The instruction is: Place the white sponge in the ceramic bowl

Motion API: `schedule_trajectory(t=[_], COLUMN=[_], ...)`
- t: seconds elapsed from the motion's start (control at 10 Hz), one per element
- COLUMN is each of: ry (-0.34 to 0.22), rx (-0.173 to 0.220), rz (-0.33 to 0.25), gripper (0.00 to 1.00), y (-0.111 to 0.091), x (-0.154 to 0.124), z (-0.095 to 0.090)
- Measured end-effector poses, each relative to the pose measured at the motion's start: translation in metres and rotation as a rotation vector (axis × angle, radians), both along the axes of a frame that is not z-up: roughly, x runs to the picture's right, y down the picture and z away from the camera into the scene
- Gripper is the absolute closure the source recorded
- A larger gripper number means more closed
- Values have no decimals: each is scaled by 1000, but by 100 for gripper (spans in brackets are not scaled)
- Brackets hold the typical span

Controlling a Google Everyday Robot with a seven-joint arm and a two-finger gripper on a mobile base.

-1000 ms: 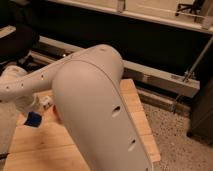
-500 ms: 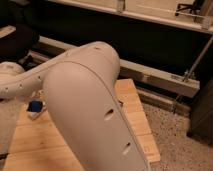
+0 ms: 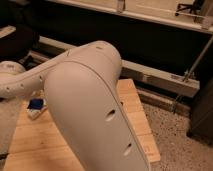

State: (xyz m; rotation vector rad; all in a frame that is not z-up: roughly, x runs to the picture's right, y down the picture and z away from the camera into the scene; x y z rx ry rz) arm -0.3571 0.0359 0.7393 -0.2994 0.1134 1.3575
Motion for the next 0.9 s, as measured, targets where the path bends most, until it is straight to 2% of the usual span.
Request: schedule_trajectory(t=[0.1, 0.3, 0.4, 0.6, 0.8, 0.9], ry=[-10, -49, -98, -162, -191, -188], rx=[-4, -51, -105, -200, -290, -319], rz=[6, 60, 102, 156, 193, 197], gripper=[89, 89, 89, 89, 89, 89], y=[0, -5, -7, -12, -24, -31], x=[-1, 19, 27, 46, 79, 100], z=[-1, 0, -4, -12, -18, -18])
